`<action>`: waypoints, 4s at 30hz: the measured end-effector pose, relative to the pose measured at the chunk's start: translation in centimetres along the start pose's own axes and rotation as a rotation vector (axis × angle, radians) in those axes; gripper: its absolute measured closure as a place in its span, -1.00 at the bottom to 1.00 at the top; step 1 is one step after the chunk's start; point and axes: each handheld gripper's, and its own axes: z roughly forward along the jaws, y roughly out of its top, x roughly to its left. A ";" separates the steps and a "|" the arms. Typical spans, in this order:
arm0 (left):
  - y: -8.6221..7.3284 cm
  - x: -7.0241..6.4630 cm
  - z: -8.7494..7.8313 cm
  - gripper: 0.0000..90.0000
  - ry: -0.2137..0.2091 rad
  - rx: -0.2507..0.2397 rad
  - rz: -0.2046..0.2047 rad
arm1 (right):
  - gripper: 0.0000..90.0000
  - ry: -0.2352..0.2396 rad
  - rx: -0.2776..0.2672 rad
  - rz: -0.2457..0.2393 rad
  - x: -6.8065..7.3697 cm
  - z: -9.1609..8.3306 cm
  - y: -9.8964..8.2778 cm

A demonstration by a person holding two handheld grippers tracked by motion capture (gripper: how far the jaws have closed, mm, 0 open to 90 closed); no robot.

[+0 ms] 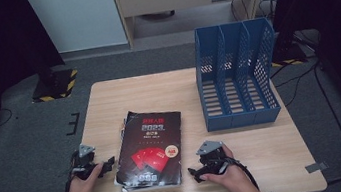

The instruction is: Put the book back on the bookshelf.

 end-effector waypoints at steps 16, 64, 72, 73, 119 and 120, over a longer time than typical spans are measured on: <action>1.1 -2.1 -5.2 -0.32 -0.050 -0.217 -0.021 | -0.48 0.006 -0.051 -0.014 0.2 -0.6 0.5; 0.1 -6.8 -3.4 0.13 -0.197 -0.079 0.134 | -0.75 0.263 -0.157 0.216 0.4 3.2 3.9; -0.3 -6.9 -3.6 0.13 -0.205 -0.086 0.119 | -0.67 0.266 -0.168 0.203 0.7 3.5 4.4; -0.3 -6.9 -3.6 0.12 -0.204 -0.087 0.118 | -0.64 0.262 -0.178 0.199 0.7 3.3 4.5; -0.6 -6.6 -3.7 0.10 -0.225 -0.082 0.081 | -0.62 0.437 -0.170 0.180 -1.2 5.9 9.0; -0.6 -6.6 -3.7 0.10 -0.225 -0.085 0.079 | -0.62 0.433 -0.171 0.181 -1.4 6.1 9.2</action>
